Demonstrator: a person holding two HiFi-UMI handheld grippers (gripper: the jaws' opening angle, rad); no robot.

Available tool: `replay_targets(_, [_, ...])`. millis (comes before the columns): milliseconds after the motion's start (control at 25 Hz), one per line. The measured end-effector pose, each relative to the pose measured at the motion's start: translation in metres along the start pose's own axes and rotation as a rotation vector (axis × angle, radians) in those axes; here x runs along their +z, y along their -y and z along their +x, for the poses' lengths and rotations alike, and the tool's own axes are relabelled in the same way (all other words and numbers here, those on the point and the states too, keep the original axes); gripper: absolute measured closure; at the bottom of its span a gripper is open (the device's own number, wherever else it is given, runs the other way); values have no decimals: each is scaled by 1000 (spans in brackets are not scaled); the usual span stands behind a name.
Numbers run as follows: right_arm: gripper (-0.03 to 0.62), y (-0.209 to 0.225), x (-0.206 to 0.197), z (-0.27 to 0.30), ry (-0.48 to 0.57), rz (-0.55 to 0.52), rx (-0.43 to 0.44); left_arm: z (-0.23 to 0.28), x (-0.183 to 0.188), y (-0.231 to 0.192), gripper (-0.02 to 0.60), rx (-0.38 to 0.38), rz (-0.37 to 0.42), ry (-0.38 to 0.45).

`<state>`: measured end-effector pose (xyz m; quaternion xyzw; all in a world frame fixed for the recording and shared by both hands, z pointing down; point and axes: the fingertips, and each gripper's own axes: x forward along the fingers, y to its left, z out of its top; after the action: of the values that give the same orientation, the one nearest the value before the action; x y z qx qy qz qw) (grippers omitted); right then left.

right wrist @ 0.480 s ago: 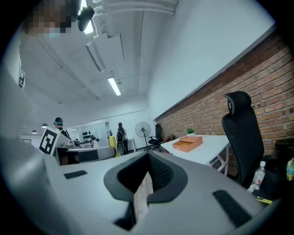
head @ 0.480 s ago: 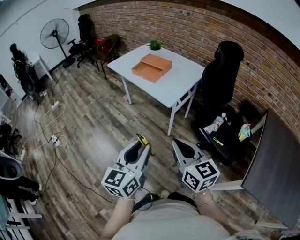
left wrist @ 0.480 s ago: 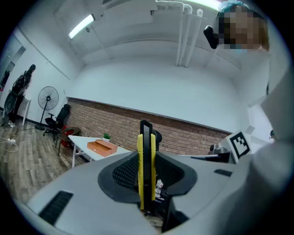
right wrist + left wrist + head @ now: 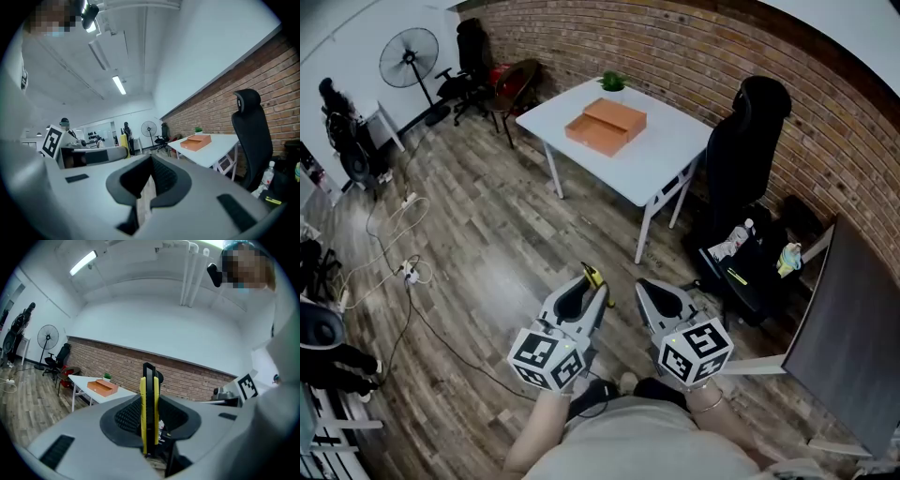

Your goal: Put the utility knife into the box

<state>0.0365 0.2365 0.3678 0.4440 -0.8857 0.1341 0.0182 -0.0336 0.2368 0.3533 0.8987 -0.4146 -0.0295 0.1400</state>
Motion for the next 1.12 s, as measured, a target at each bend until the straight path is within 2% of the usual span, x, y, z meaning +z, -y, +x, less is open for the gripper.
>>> replay_targets(560, [595,-1,4,-6,5,-6,31,0,0,7,471,13,50,-11])
replay_targets(840, [595,11,7,-17,39,18,37,6,1,15,471,28,71,-4])
replay_targets(1120, [595,16,-7,-22,19,46,75,4,-9,31,471,55,68,6])
